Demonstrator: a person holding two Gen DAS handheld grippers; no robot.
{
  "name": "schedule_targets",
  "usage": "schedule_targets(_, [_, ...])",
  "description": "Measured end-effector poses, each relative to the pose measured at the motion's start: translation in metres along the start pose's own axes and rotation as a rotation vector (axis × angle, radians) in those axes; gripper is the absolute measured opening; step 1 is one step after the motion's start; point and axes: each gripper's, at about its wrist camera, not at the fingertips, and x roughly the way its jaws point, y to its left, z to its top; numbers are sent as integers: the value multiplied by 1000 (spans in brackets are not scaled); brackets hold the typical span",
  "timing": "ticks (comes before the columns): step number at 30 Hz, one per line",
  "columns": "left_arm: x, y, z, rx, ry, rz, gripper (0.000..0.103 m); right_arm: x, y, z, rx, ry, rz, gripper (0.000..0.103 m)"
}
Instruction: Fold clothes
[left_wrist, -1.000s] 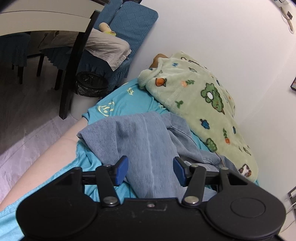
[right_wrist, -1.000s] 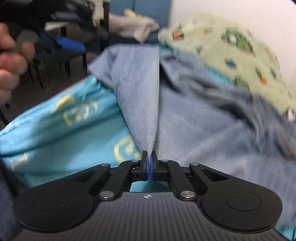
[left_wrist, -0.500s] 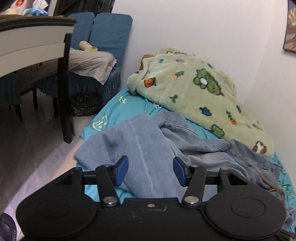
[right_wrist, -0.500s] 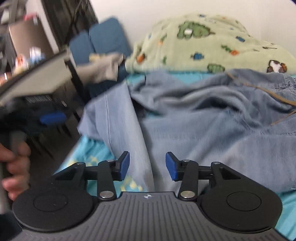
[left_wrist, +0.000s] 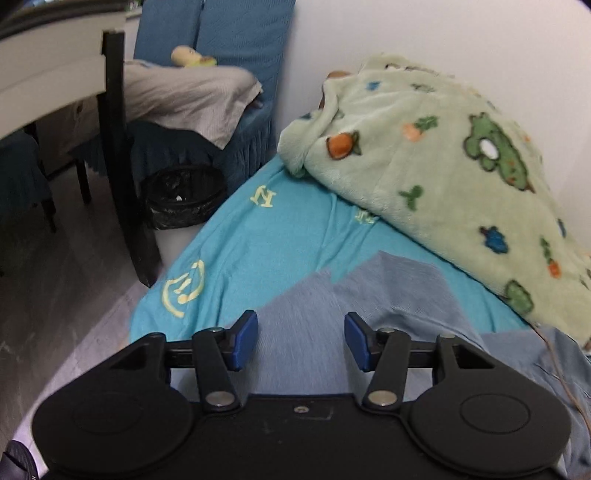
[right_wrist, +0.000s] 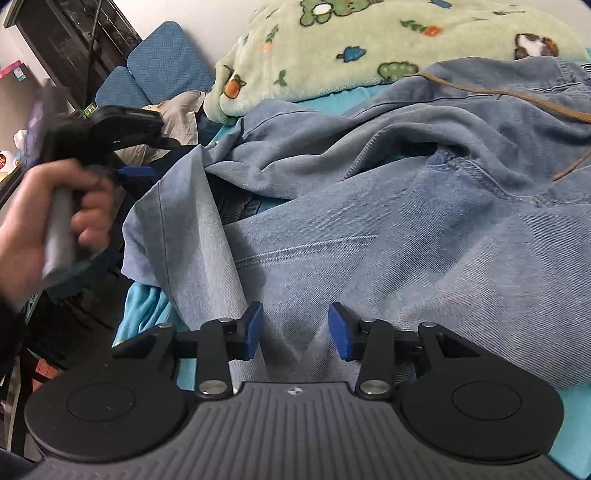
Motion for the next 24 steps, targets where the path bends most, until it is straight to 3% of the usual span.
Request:
schedule_targets(4, [30, 0, 9, 6, 33, 39, 42, 9, -2, 0, 15, 15, 12, 44])
schedule_targets(8, [28, 6, 9, -8, 43, 25, 21, 16, -2, 0, 13, 29, 13, 44])
schedule_targets(10, [23, 9, 9, -14, 42, 15, 17, 17, -1, -1, 4, 30, 12, 44])
schedule_targets(18, [-77, 33, -5, -98, -76, -74, 15, 11, 2, -3, -32, 29, 14, 43])
schedule_targets(24, [-158, 63, -46, -167, -115, -145, 15, 6, 8, -6, -69, 37, 17, 43])
